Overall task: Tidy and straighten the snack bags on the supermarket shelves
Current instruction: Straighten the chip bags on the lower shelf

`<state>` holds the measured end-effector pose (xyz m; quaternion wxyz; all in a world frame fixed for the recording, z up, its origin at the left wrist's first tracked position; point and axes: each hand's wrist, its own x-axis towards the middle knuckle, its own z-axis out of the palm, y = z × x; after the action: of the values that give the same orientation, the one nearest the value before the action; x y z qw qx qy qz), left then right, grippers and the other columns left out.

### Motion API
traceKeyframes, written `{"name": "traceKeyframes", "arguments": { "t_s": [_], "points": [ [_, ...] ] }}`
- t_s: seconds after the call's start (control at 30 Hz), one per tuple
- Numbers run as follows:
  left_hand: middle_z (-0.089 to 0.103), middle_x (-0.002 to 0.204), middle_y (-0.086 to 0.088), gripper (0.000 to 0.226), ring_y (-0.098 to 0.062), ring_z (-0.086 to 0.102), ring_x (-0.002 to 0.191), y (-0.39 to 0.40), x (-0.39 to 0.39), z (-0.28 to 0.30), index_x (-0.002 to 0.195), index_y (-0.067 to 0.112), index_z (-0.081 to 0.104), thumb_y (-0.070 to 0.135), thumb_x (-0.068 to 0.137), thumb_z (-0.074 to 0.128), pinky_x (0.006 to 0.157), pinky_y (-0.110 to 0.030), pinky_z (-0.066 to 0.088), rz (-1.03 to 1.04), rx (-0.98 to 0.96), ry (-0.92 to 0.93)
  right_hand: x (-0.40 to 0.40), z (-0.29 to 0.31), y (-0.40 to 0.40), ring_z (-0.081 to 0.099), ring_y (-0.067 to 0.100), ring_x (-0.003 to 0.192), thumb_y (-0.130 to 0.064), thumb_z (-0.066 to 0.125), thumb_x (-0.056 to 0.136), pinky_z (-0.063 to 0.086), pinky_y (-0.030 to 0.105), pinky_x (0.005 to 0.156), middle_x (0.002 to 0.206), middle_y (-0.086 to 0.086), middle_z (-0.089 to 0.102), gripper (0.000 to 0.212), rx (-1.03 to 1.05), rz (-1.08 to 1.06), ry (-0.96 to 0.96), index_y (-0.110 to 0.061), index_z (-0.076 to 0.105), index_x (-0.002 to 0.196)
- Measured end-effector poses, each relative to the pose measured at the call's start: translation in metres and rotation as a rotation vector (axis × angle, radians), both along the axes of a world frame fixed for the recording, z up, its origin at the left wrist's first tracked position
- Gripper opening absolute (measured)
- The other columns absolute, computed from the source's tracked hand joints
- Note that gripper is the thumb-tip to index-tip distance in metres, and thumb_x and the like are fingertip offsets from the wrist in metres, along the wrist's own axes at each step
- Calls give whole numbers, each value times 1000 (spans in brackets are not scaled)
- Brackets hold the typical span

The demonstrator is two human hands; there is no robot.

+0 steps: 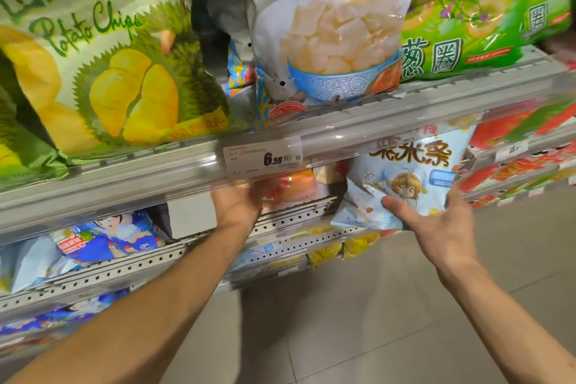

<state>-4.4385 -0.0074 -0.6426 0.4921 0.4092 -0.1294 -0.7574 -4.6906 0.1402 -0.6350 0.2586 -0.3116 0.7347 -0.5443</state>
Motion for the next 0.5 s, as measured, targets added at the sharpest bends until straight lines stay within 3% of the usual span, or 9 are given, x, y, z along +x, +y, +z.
{"name": "traceKeyframes", "arguments": {
  "t_s": [0.07, 0.1, 0.17, 0.2, 0.27, 0.33, 0.37, 0.43, 0.5],
  "points": [
    [71, 106, -19, 19, -36, 66, 89, 6, -14, -3, 109, 9, 66, 15, 99, 52, 82, -50, 52, -104, -117, -300, 1, -4, 3, 75, 6, 90, -19, 93, 68, 59, 17, 75, 98, -14, 78, 47, -4, 27, -29, -24, 67, 107],
    [72, 101, -21, 18, -37, 69, 84, 9, -21, -4, 106, 6, 67, 1, 97, 52, 80, -53, 56, -102, -167, -394, 2, -5, 5, 75, 8, 91, -18, 93, 69, 60, 21, 77, 99, -12, 78, 48, -3, 47, -50, -22, 67, 109],
    [70, 103, -29, 27, -46, 70, 86, 16, -33, -8, 107, -3, 64, -17, 86, 58, 68, -55, 60, -68, -224, -361, 7, -8, 6, 76, 15, 93, -19, 93, 68, 62, 32, 82, 101, -5, 79, 50, 10, 87, -73, -20, 68, 112],
    [70, 105, -30, 30, -49, 69, 90, 18, -38, -13, 106, -3, 65, -19, 81, 65, 66, -54, 60, -58, -277, -437, 9, -9, 7, 76, 16, 94, -19, 94, 67, 62, 32, 82, 102, -4, 79, 51, 14, 109, -77, -20, 69, 112],
    [75, 99, -20, 29, -41, 71, 91, 22, -44, -17, 102, 3, 68, -5, 76, 79, 74, -51, 60, -145, -392, -716, 15, -10, 6, 76, 13, 93, -19, 94, 65, 61, 25, 77, 101, -7, 79, 54, 4, 152, -100, -19, 68, 113],
    [74, 96, -4, 27, -27, 70, 91, 16, -44, -21, 101, 8, 67, 10, 78, 81, 84, -41, 58, -245, -389, -956, 21, -8, 4, 76, 9, 92, -20, 94, 63, 58, 17, 73, 101, -10, 79, 56, -2, 193, -131, -19, 68, 114],
    [71, 98, 1, 26, -23, 68, 94, 13, -41, -22, 102, 14, 64, 16, 80, 78, 87, -36, 55, -277, -382, -1036, 24, -7, 3, 76, 8, 92, -21, 94, 62, 57, 15, 71, 101, -11, 79, 57, 0, 213, -150, -19, 68, 114],
    [68, 102, -2, 26, -27, 66, 97, 10, -32, -22, 103, 25, 49, 34, 89, 69, 88, -39, 56, -380, -413, -1127, 30, -5, 2, 76, 7, 90, -19, 94, 63, 56, 13, 68, 101, -12, 78, 58, 10, 247, -171, -21, 68, 114],
    [69, 98, -4, 29, -31, 67, 88, 12, -18, -23, 109, 31, 39, 53, 95, 54, 77, -43, 57, -492, -524, -1331, 38, -4, 0, 76, 6, 90, -17, 94, 65, 56, 13, 68, 100, -13, 78, 56, 19, 268, -174, -21, 68, 114]
  ]
}}
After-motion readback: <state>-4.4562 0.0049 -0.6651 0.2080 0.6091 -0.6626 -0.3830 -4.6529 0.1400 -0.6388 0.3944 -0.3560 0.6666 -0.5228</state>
